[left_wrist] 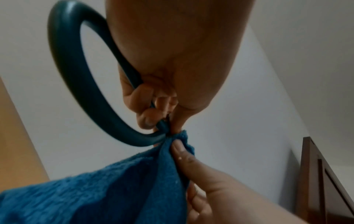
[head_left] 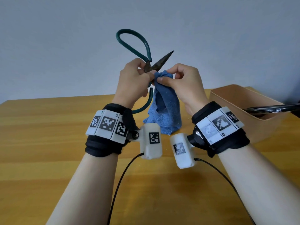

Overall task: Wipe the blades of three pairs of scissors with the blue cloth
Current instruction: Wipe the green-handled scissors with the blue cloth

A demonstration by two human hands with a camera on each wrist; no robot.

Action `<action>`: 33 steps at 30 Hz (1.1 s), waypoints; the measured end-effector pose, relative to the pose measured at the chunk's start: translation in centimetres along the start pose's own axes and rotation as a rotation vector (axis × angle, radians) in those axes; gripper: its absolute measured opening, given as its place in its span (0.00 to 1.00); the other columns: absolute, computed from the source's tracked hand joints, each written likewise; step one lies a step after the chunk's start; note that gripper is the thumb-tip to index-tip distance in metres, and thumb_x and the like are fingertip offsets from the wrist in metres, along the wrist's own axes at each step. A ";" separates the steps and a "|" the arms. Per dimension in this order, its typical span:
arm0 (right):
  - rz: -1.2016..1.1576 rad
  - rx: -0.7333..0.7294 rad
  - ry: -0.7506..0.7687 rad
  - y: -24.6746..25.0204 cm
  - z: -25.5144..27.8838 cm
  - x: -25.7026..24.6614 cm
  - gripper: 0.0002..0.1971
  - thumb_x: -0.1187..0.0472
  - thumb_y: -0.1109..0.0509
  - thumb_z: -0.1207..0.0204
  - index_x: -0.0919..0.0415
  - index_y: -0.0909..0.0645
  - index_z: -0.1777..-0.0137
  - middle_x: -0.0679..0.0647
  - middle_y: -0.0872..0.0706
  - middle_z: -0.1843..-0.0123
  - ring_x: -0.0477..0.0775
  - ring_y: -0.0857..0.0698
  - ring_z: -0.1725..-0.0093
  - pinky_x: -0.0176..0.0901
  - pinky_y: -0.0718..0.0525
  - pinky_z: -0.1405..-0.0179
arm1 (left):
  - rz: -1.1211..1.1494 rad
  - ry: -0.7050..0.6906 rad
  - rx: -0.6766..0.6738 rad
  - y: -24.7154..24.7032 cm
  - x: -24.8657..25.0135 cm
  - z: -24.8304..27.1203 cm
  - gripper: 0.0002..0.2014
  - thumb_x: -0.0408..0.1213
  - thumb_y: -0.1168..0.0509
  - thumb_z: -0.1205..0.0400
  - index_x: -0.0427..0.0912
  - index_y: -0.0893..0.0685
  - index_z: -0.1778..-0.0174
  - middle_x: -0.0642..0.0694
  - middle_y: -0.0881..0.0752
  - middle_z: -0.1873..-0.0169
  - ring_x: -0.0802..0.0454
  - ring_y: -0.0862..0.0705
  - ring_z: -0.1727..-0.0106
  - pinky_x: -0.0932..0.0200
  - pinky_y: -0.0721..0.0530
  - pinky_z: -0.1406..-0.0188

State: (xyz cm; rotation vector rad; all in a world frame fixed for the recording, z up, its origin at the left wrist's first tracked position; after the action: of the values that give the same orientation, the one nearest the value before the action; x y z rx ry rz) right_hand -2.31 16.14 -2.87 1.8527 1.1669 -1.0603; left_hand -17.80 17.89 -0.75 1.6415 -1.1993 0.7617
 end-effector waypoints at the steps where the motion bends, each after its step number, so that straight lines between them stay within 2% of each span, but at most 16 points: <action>1: -0.001 -0.007 -0.015 0.0 0.0 0.1 0.09 0.59 0.16 0.32 0.59 0.13 0.58 0.47 0.29 0.68 0.46 0.29 0.67 0.41 0.26 0.65 | 0.009 0.009 -0.011 0.1 0.0 0.0 0.06 0.33 0.31 0.17 0.38 0.22 0.54 0.45 0.22 0.71 0.54 0.30 0.82 0.58 0.26 0.77; 4: -0.026 -0.055 -0.058 -0.5 0.0 0.1 0.08 0.63 0.18 0.30 0.58 0.15 0.59 0.51 0.26 0.67 0.49 0.25 0.65 0.43 0.23 0.62 | 0.028 0.032 -0.029 0.7 -0.1 0.1 0.06 0.34 0.30 0.16 0.38 0.21 0.54 0.40 0.19 0.66 0.54 0.30 0.80 0.59 0.26 0.78; 7: 0.003 -0.069 -0.071 -0.5 0.1 0.2 0.08 0.67 0.20 0.29 0.57 0.18 0.61 0.52 0.23 0.66 0.49 0.23 0.65 0.42 0.22 0.63 | 0.030 0.045 -0.044 1.2 -0.2 0.2 0.05 0.34 0.31 0.16 0.38 0.21 0.52 0.40 0.11 0.65 0.52 0.30 0.80 0.58 0.26 0.77; 9: 0.006 -0.063 -0.072 -0.3 0.0 0.3 0.08 0.67 0.20 0.29 0.58 0.17 0.61 0.52 0.23 0.66 0.49 0.23 0.65 0.41 0.22 0.63 | 0.025 0.042 -0.049 1.2 -0.2 0.3 0.05 0.33 0.31 0.15 0.37 0.21 0.51 0.40 0.09 0.65 0.52 0.29 0.80 0.59 0.27 0.78; 15: -0.025 -0.058 -0.064 -0.5 -0.1 0.2 0.08 0.60 0.19 0.29 0.60 0.16 0.58 0.56 0.20 0.62 0.51 0.21 0.63 0.45 0.20 0.62 | -0.010 0.029 -0.045 0.4 0.1 0.2 0.06 0.34 0.31 0.16 0.38 0.22 0.54 0.44 0.25 0.71 0.52 0.31 0.78 0.59 0.25 0.77; 16: -0.010 -0.068 -0.076 -0.5 -0.1 0.3 0.08 0.61 0.19 0.28 0.60 0.17 0.57 0.56 0.20 0.61 0.50 0.20 0.63 0.43 0.20 0.63 | -0.013 0.030 -0.051 0.5 0.1 0.2 0.06 0.34 0.31 0.16 0.38 0.22 0.53 0.42 0.23 0.70 0.50 0.30 0.77 0.58 0.26 0.76; 18: 0.024 -0.066 -0.086 -0.3 -0.2 0.6 0.07 0.64 0.21 0.27 0.61 0.18 0.57 0.55 0.19 0.61 0.49 0.20 0.63 0.38 0.21 0.66 | -0.005 0.039 -0.065 0.8 -0.1 0.3 0.05 0.34 0.31 0.16 0.37 0.21 0.51 0.38 0.13 0.66 0.47 0.27 0.72 0.58 0.26 0.76; 20: 0.069 -0.040 -0.071 0.0 -0.2 0.8 0.06 0.66 0.22 0.27 0.62 0.17 0.57 0.53 0.19 0.63 0.47 0.20 0.64 0.36 0.22 0.66 | 0.003 0.052 -0.074 1.1 -0.4 0.4 0.06 0.33 0.32 0.15 0.35 0.21 0.47 0.38 0.08 0.61 0.45 0.23 0.68 0.56 0.27 0.74; 22: 0.060 -0.041 -0.060 0.0 -0.1 0.8 0.05 0.67 0.22 0.27 0.65 0.16 0.56 0.52 0.18 0.64 0.46 0.20 0.64 0.38 0.20 0.65 | -0.003 0.057 -0.070 1.3 -0.6 0.4 0.09 0.33 0.32 0.15 0.31 0.21 0.44 0.39 0.07 0.62 0.45 0.21 0.65 0.55 0.26 0.73; 24: -0.025 -0.082 -0.060 -0.2 0.0 0.5 0.07 0.66 0.21 0.27 0.67 0.15 0.54 0.51 0.18 0.65 0.43 0.19 0.66 0.36 0.18 0.65 | -0.016 0.049 -0.055 1.3 -0.4 0.3 0.08 0.34 0.32 0.15 0.32 0.20 0.45 0.41 0.09 0.65 0.45 0.23 0.67 0.54 0.25 0.71; 26: -0.074 -0.116 -0.050 -0.4 0.1 0.1 0.08 0.66 0.19 0.28 0.68 0.14 0.53 0.48 0.18 0.67 0.38 0.19 0.70 0.31 0.20 0.68 | -0.023 0.049 -0.038 1.3 -0.1 0.3 0.07 0.34 0.31 0.16 0.34 0.20 0.48 0.45 0.16 0.71 0.46 0.26 0.72 0.52 0.23 0.69; 28: -0.059 -0.110 -0.051 -0.6 0.0 0.1 0.09 0.64 0.19 0.28 0.68 0.14 0.53 0.49 0.16 0.66 0.40 0.18 0.68 0.32 0.19 0.68 | -0.020 0.056 -0.044 1.2 0.0 0.4 0.08 0.35 0.31 0.15 0.33 0.19 0.47 0.47 0.18 0.73 0.46 0.28 0.74 0.51 0.24 0.68; 31: -0.028 -0.060 -0.097 -0.3 -0.2 0.9 0.08 0.63 0.21 0.26 0.65 0.16 0.52 0.50 0.16 0.63 0.45 0.17 0.64 0.35 0.19 0.67 | -0.016 0.044 -0.076 1.4 0.2 0.6 0.08 0.35 0.32 0.15 0.33 0.20 0.47 0.42 0.09 0.67 0.44 0.26 0.70 0.50 0.27 0.68; 33: -0.028 -0.035 -0.102 -0.2 -0.3 1.2 0.07 0.63 0.22 0.25 0.63 0.16 0.52 0.50 0.16 0.62 0.47 0.16 0.60 0.38 0.17 0.62 | -0.012 0.045 -0.081 1.6 0.2 0.6 0.05 0.34 0.32 0.15 0.37 0.21 0.49 0.40 0.07 0.64 0.44 0.26 0.69 0.52 0.27 0.70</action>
State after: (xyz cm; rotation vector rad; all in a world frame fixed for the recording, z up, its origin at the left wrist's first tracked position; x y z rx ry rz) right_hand -2.09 16.87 -3.89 1.7401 1.1473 -1.1292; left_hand -19.26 17.12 -0.30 1.5562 -1.1728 0.7291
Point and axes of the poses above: each hand's wrist, its own z-axis away from the middle knuckle, its own y-axis out of the back of the hand, x = y × z, the point moved 6 cm from there along -z, towards the middle knuckle
